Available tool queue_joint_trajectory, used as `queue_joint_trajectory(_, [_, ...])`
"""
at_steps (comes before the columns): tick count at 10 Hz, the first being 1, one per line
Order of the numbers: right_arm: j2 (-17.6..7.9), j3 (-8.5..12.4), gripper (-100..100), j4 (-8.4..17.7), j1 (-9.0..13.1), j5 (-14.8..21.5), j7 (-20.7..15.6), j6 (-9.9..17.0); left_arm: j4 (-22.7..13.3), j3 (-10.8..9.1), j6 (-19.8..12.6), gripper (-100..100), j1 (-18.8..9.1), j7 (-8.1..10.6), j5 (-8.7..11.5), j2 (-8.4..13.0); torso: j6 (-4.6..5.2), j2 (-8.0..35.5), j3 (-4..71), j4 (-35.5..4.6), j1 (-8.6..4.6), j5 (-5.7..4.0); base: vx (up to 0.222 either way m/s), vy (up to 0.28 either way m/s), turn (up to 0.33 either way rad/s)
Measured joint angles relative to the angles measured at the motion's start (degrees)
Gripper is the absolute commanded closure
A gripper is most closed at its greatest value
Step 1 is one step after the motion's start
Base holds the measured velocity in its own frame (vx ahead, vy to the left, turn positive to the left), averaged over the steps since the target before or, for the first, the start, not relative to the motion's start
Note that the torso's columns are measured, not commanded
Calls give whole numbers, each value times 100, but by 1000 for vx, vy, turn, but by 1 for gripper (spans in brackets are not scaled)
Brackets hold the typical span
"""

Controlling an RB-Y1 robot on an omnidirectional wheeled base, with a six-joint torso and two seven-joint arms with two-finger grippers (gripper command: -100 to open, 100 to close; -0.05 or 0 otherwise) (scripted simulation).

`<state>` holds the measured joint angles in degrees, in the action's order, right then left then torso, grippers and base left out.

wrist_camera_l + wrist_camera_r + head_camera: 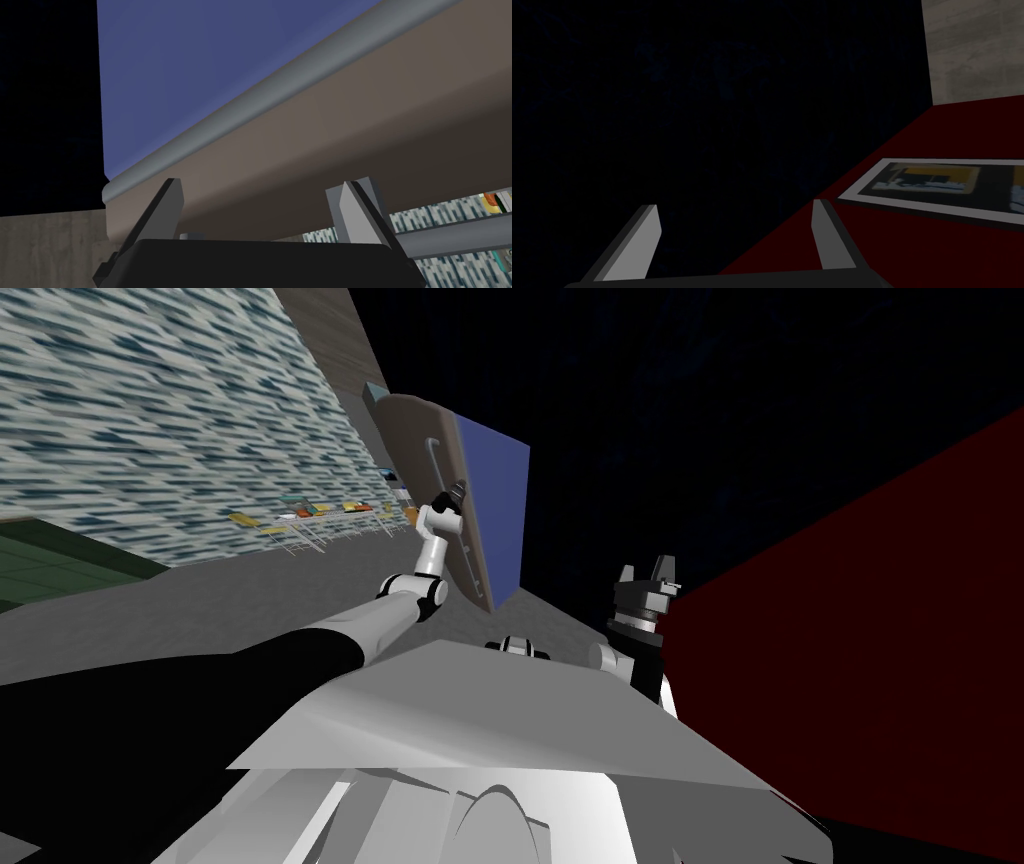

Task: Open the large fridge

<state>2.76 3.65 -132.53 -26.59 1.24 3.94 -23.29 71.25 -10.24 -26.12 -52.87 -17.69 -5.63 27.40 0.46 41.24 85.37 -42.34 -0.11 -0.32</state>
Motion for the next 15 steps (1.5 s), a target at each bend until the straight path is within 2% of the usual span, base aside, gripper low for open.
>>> queue_joint_trajectory(1, [0,0,0,0,0,0,0,0,-114,-4,-105,-100,-101,-23,10,49,1,-6,5,2,6,1,-8,-38,34])
queue_joint_trajectory(2, [0,0,0,0,0,0,0,0,-377,-11,-62,-100,-283,-21,-34,37,20,-16,15,-9,9,-9,-4,-9,-14])
queue_joint_trajectory(3, [-1,1,0,0,0,0,0,0,-251,-1,-132,-100,-313,-39,36,100,16,-5,5,-7,0,-9,27,-29,18])
queue_joint_trajectory(5, [0,0,0,0,0,0,0,0,-572,-10,-319,-100,-605,-78,17,197,7,-15,13,7,0,-2,8,-51,36])
queue_joint_trajectory(6, [0,0,0,0,0,0,0,0,-702,-23,-298,-100,-692,-72,-23,190,20,-16,14,1,2,-7,-9,-13,-5])
queue_joint_trajectory(8, [-1,1,0,0,0,0,0,0,-773,-14,-289,-100,-761,-88,30,240,23,-17,16,-2,-1,-11,5,12,-6])
queue_joint_trajectory(10, [-1,1,0,0,0,0,0,0,-617,-25,-340,-100,-714,-83,5,219,15,-9,9,8,-10,-5,17,-22,16])
queue_joint_trajectory(11, [0,0,0,0,0,0,0,0,-784,-23,-443,-100,-874,-105,17,303,3,-11,9,18,-17,0,23,-68,44])
queue_joint_trajectory(13, [0,0,0,0,0,0,0,0,-797,-33,-679,-100,-1000,-129,18,348,23,4,0,5,-9,-8,13,-39,25])
queue_joint_trajectory(15, [0,0,0,0,0,0,0,0,-1076,-31,-870,-100,-1281,-171,42,487,9,3,-1,13,-7,0,22,-47,31])
